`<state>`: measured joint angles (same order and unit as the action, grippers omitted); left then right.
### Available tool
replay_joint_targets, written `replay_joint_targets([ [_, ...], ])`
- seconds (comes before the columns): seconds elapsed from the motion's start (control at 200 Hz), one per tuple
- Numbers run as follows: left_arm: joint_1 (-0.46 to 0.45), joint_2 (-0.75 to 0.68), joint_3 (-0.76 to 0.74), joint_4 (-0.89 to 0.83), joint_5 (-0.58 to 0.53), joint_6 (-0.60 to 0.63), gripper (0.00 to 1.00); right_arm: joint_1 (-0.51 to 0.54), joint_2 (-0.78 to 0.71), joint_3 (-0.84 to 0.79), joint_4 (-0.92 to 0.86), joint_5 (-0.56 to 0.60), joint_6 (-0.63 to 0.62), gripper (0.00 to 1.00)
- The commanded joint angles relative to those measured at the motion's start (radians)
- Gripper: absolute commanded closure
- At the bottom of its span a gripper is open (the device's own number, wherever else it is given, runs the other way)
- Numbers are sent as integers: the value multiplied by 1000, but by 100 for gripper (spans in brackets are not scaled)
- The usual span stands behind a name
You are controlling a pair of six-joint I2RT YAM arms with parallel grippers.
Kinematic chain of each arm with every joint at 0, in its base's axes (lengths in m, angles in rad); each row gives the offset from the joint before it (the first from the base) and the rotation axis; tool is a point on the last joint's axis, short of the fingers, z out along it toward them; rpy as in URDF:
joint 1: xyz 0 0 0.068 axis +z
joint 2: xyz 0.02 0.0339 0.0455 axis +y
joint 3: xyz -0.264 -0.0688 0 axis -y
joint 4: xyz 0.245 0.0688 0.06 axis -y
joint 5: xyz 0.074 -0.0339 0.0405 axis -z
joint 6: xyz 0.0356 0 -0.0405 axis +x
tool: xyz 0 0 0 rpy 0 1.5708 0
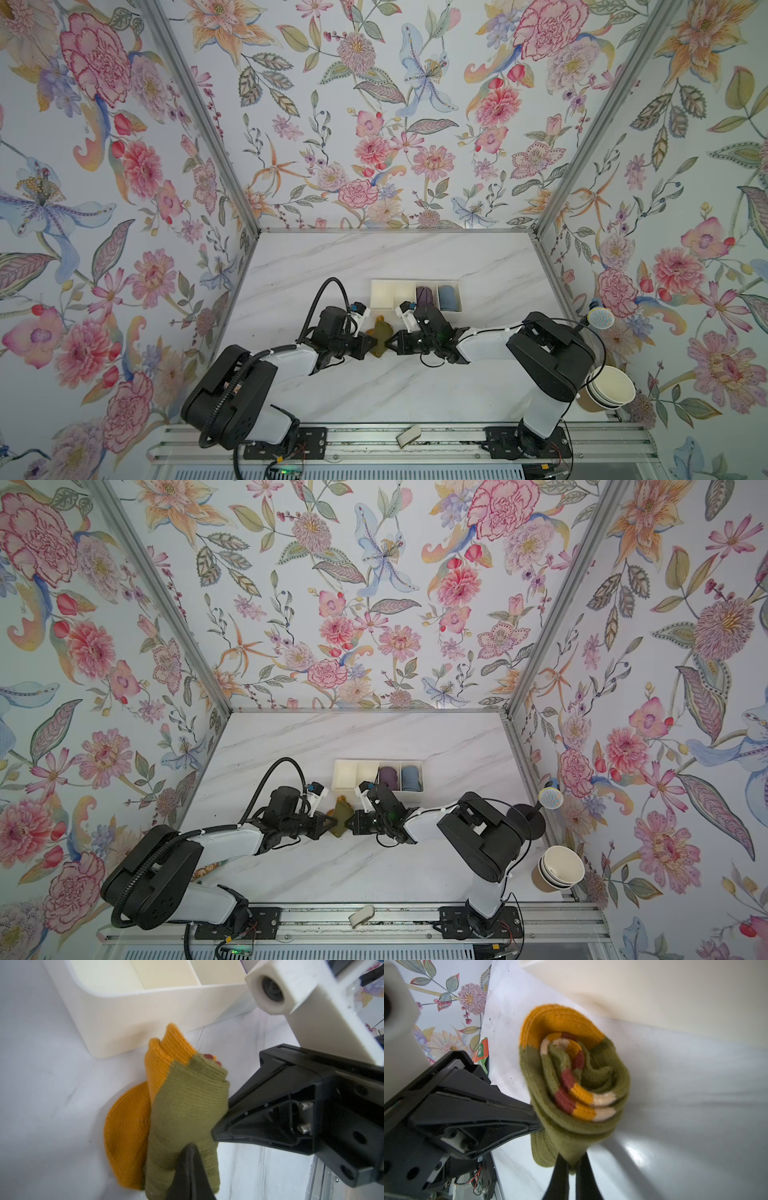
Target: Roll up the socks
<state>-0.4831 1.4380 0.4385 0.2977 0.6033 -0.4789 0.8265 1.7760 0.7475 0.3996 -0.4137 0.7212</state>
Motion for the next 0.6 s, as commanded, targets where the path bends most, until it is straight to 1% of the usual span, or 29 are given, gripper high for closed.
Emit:
replay_joint_targets([
  [0.0,-25,31,-41,-113,-53,-34,100,-12,-31,20,-151,-24,-72,100],
  [0.24,-125,43,-23,-82,-51,-94,100,-18,-58,46,-310,-64,-164,100],
  [0.596,-162,1,-25,-100,-56,-122,100,-30,-99,75,-512,-92,-295,100],
])
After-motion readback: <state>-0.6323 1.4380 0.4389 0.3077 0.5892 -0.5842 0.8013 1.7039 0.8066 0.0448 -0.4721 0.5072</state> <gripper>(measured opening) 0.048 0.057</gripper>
